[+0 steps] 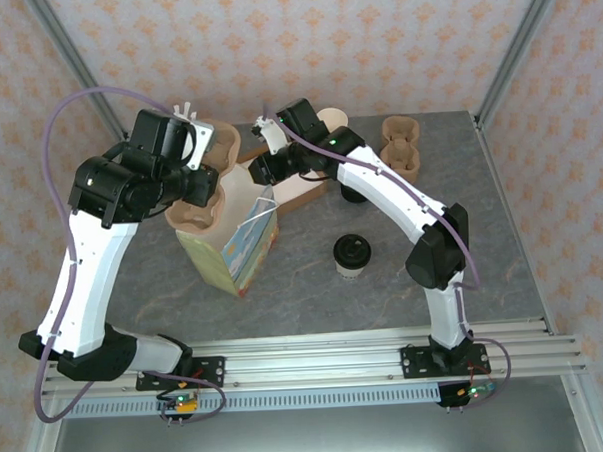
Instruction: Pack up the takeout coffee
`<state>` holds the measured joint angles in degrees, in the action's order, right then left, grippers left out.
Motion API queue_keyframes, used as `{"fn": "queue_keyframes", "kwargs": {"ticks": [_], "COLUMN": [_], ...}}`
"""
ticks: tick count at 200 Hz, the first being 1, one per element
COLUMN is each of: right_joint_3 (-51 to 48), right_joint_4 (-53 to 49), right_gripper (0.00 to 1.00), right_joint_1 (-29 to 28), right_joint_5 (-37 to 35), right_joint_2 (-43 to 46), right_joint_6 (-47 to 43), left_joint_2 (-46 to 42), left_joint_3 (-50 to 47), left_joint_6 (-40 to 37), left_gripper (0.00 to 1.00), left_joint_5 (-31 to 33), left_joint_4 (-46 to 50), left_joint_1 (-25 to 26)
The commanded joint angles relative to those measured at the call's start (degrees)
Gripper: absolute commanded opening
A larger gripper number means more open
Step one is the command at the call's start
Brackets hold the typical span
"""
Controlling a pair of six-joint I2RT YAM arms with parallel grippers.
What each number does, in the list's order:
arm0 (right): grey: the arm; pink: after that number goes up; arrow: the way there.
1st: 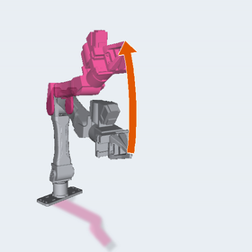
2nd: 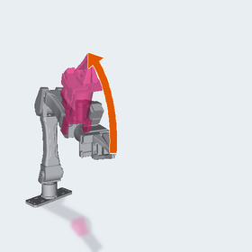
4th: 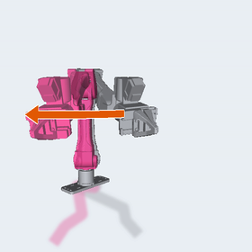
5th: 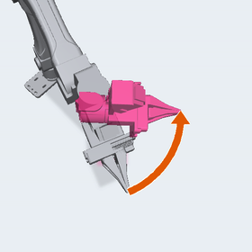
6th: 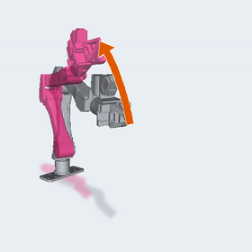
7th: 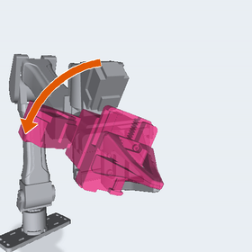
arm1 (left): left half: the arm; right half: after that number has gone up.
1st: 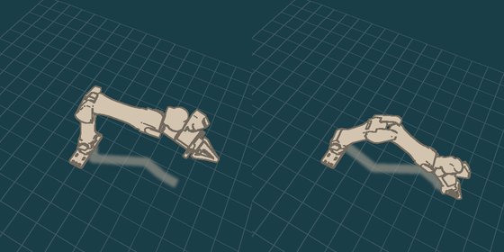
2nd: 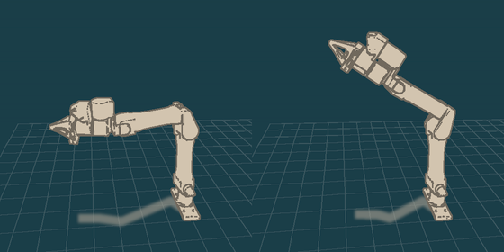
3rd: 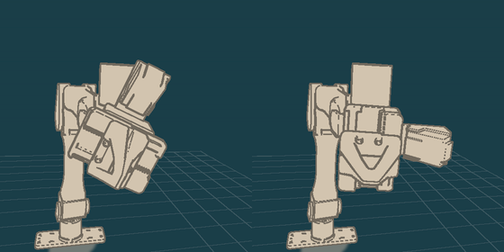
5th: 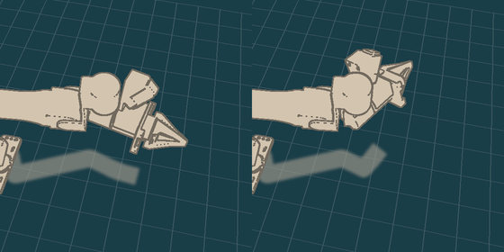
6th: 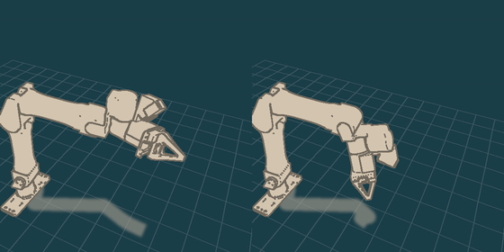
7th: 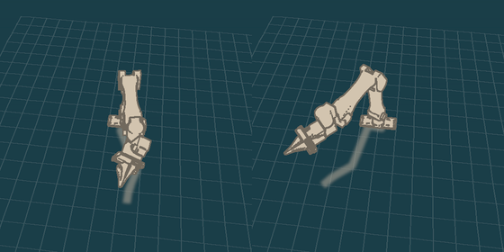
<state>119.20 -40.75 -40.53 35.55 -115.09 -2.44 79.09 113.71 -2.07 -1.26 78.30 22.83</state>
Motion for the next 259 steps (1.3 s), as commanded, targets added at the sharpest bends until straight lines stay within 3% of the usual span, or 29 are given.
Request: {"fn": "queue_keyframes", "kwargs": {"ticks": [1, 70, 199, 259], "right_joint_3": [2.6, 2.6, 1.8, 0.6], "right_joint_4": [-0.4, 0.2, 3.1, 4.1], "right_gripper": [0.23, 0.16, 0.13, 0.12], "right_joint_1": [-0.4, -0.4, 1.2, 2.0], "right_joint_5": [-1.3, -3.5, 0.8, 3.2], "right_joint_2": [-0.6, -0.6, -0.8, -0.8], "right_joint_6": [-0.2, 2.1, 9.9, 11.5], "left_joint_2": [-1.6, -3.7, -8.3, -9.1], "left_joint_3": [-1.8, -9.8, -19.8, -22.6], "left_joint_6": [-2.7, -3.6, -4.8, -5.7], "left_gripper": [0.28, 0.28, 0.27, 0.27], "left_joint_5": [-0.2, -5.5, -2.9, -5.4], "left_joint_4": [-5.4, -12.2, -16.9, -19.0], "left_joint_1": [-0.5, -0.4, -0.6, -1.4]}}
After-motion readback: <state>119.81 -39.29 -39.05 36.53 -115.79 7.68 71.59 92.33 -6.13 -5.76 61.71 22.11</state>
